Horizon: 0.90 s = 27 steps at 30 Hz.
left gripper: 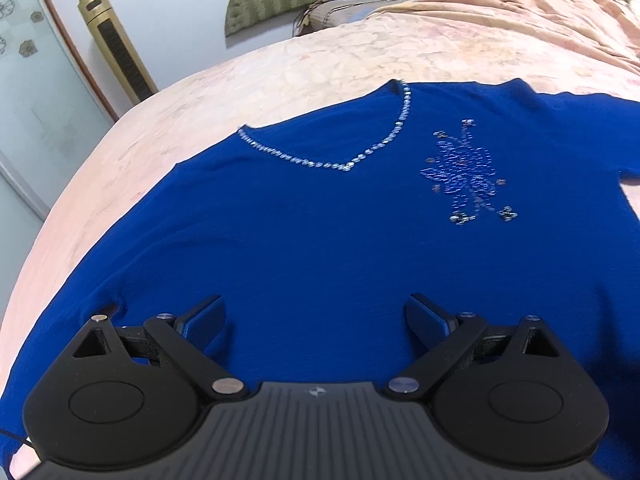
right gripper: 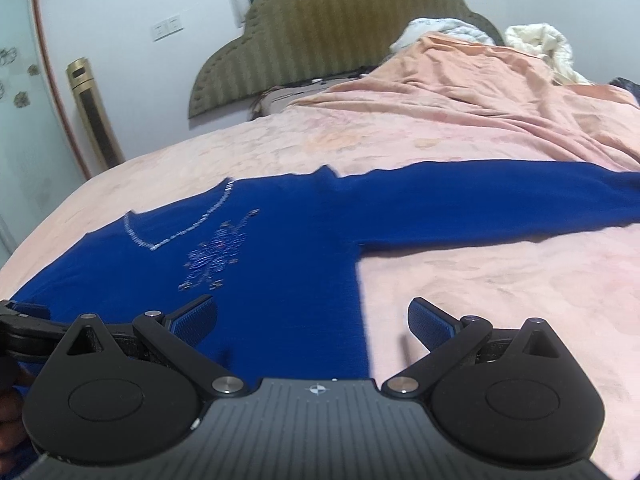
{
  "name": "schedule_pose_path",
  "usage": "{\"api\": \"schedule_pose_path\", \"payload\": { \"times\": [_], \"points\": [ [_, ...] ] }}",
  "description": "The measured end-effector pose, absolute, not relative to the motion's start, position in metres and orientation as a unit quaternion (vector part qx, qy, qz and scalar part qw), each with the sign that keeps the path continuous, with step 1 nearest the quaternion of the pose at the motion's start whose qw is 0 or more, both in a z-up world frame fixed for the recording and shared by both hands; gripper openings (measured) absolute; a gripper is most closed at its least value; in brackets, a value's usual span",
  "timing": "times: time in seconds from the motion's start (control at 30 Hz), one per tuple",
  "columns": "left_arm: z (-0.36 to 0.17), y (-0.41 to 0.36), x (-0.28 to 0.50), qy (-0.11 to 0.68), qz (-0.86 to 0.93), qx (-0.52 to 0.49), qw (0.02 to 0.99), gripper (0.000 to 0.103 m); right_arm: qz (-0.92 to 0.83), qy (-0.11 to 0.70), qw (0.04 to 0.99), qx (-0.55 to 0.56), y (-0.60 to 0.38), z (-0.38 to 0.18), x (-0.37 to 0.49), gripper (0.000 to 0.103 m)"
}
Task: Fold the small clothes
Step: 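Grasp the sweater sleeve cuff with the right gripper and lift it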
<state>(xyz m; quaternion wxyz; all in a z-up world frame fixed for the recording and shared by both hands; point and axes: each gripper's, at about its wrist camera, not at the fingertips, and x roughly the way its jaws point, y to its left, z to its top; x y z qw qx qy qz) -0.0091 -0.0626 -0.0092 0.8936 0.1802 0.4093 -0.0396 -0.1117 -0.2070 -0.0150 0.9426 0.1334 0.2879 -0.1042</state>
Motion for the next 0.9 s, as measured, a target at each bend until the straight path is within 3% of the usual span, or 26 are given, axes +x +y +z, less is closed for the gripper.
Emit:
{"api": "schedule_pose_path", "payload": {
  "times": [0.23,0.43,0.57,0.6,0.67,0.8,0.83,0.9],
  "points": [
    [-0.007,-0.07,-0.01,0.415,-0.068,0.172,0.891,0.098,-0.169,0.266,0.93,0.188,-0.269,-0.017,-0.126,0.103],
    [-0.008,-0.068,-0.005,0.422,-0.08,0.167,0.888,0.098,-0.229,0.187,0.875,0.382,-0.378,-0.035,-0.158,0.101],
    [-0.01,-0.065,0.0,0.425,-0.078,0.168,0.886,0.098,-0.247,0.125,0.844,0.46,-0.437,-0.048,-0.172,0.093],
    [-0.01,-0.064,0.001,0.426,-0.078,0.168,0.885,0.098,-0.254,0.114,0.838,0.469,-0.448,-0.048,-0.172,0.083],
    [-0.01,-0.061,0.003,0.428,-0.078,0.167,0.885,0.098,-0.266,0.095,0.832,0.477,-0.469,-0.046,-0.169,0.076],
    [-0.01,-0.054,0.007,0.429,-0.07,0.17,0.884,0.098,-0.301,0.059,0.812,0.497,-0.504,-0.042,-0.166,0.074],
    [-0.01,-0.052,0.008,0.429,-0.068,0.171,0.884,0.098,-0.314,0.053,0.805,0.501,-0.514,-0.042,-0.166,0.069],
    [-0.01,-0.047,0.01,0.432,-0.065,0.167,0.884,0.098,-0.326,0.04,0.785,0.525,-0.53,-0.046,-0.171,0.05]
  ]
}}
